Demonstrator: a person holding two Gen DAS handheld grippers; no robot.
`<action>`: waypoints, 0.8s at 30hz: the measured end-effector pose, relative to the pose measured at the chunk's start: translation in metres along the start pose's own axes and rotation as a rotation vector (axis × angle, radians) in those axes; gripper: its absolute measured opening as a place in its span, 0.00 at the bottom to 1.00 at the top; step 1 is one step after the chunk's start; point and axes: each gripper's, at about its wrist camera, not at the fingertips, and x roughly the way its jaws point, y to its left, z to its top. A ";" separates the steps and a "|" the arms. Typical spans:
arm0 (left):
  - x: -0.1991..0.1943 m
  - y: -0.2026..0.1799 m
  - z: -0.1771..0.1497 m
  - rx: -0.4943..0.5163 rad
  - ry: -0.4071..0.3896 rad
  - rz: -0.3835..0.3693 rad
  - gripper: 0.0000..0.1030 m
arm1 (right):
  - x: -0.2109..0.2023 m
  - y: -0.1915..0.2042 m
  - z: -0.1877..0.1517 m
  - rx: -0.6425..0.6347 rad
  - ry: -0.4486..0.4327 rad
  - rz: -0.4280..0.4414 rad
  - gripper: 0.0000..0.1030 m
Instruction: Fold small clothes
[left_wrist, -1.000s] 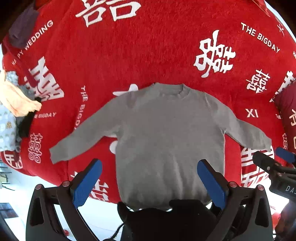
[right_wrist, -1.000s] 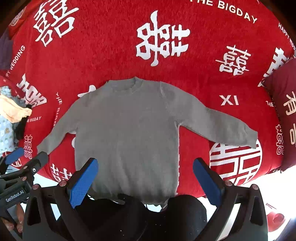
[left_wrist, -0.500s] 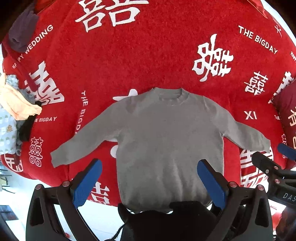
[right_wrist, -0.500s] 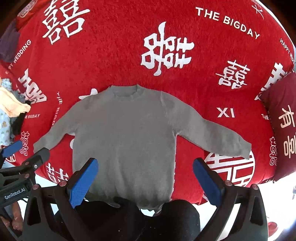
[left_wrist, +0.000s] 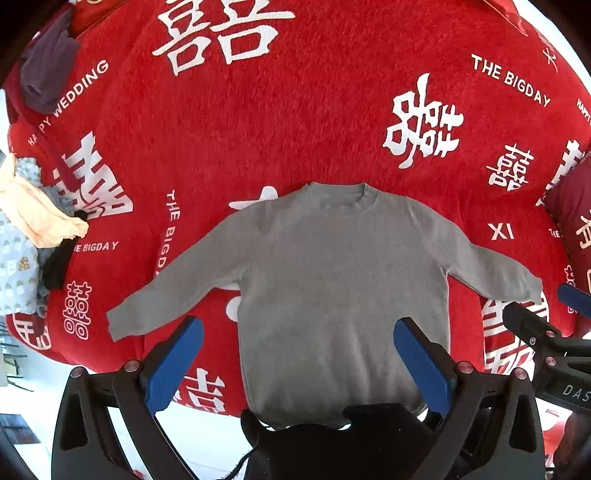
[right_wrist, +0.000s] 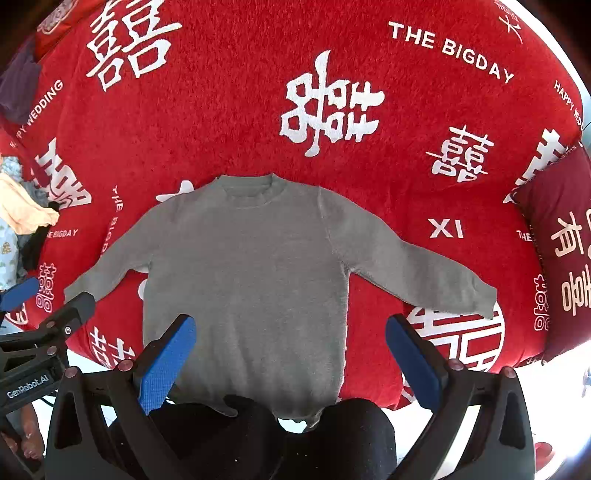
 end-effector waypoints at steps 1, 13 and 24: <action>0.000 0.000 0.000 0.002 -0.001 0.000 1.00 | 0.000 0.000 0.000 -0.001 0.000 0.000 0.99; 0.000 -0.002 0.001 0.009 0.003 0.001 1.00 | 0.004 -0.004 0.000 0.015 0.012 0.002 0.99; 0.004 -0.012 0.009 0.042 0.002 -0.008 1.00 | 0.007 -0.009 0.001 0.029 0.025 -0.003 0.99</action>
